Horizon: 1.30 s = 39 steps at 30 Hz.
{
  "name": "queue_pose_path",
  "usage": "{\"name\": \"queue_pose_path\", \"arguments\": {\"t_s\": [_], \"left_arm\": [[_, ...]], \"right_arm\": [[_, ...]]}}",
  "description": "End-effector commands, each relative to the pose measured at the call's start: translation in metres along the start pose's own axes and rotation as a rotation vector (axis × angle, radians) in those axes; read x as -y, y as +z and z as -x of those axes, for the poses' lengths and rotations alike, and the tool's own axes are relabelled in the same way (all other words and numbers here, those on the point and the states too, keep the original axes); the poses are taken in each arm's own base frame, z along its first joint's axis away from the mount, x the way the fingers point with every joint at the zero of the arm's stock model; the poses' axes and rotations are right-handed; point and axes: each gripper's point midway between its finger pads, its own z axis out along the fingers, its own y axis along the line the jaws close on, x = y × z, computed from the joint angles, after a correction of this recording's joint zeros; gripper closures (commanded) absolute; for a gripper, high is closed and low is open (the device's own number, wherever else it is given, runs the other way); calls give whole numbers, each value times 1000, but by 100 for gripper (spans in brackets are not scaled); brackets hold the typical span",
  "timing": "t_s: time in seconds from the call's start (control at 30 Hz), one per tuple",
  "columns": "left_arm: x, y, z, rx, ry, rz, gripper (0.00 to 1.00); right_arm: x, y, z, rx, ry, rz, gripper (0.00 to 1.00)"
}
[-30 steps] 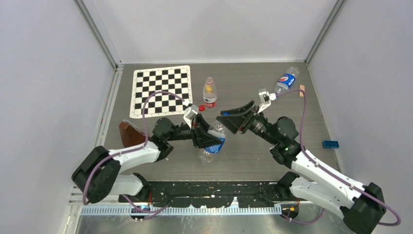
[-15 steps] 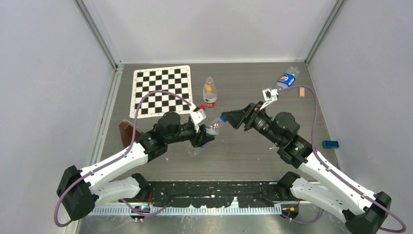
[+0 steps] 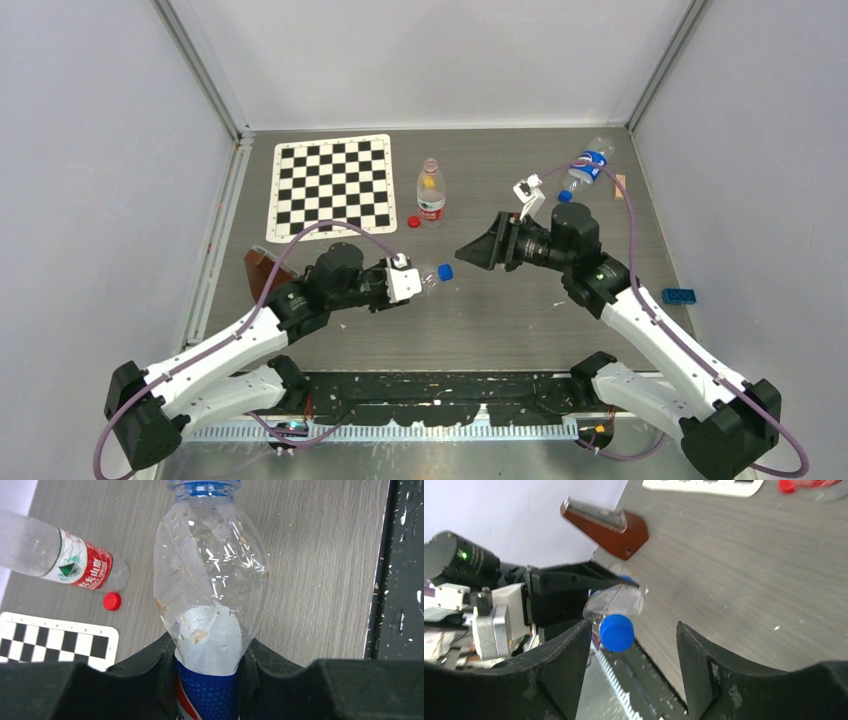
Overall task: Unscrew the bottle caps
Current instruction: Unscrew the bottle cap from the plastic bottle.
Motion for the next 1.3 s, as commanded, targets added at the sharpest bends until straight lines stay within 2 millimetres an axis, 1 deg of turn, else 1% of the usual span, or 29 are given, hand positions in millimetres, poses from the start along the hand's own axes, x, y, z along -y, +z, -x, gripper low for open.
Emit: {"name": "queue_pose_path", "arguments": {"t_s": [0.0, 0.03, 0.07, 0.13, 0.17, 0.2, 0.23, 0.33, 0.53, 0.63, 0.73, 0.8, 0.9, 0.93, 1.0, 1.03, 1.1, 1.2, 1.27], "left_arm": [[-1, -1, 13, 50, 114, -21, 100], [0, 0, 13, 53, 112, -29, 100], [1, 1, 14, 55, 112, -35, 100], [0, 4, 14, 57, 109, -36, 100], [0, 4, 14, 54, 108, -37, 100], [-1, 5, 13, 52, 108, -36, 100], [-1, 5, 13, 50, 107, -33, 100], [-3, 5, 12, 44, 108, -27, 100], [-5, 5, 13, 39, 109, -20, 100], [-6, 5, 14, 38, 106, -13, 100], [-7, 5, 14, 35, 103, -9, 100], [-7, 5, 13, 32, 101, -8, 100], [-7, 4, 13, 33, 97, -7, 100], [-7, 4, 12, 32, 97, -5, 100], [-9, 3, 12, 29, 94, 5, 100], [-9, 3, 11, 26, 93, 8, 100], [-10, 2, 10, 19, 92, 14, 100], [-10, 1, 8, 11, 91, 18, 100], [-10, 1, 8, 10, 91, 19, 100]], "right_arm": [[-26, 7, -16, -111, 26, 216, 33], [-30, 8, -14, -109, 27, 242, 33], [-25, 12, -17, -122, 41, 236, 34], [-23, 17, -20, -137, 55, 243, 36], [-27, 17, -20, -137, 55, 268, 37], [-25, 19, -22, -142, 64, 275, 38], [-29, 18, -21, -136, 65, 298, 38], [-27, 18, -26, -145, 74, 305, 41], [-25, 19, -35, -175, 78, 308, 41], [-24, 21, -43, -205, 68, 305, 42], [-22, 23, -51, -230, 50, 288, 44], [-18, 24, -57, -248, 39, 271, 48], [-14, 25, -60, -256, 39, 253, 55], [-12, 26, -60, -256, 39, 249, 55], [-11, 26, -62, -259, 41, 245, 54], [-10, 26, -63, -259, 42, 243, 47], [-9, 26, -62, -247, 39, 235, 43], [-8, 25, -61, -236, 33, 227, 42], [-10, 23, -60, -229, 30, 231, 44]]}}
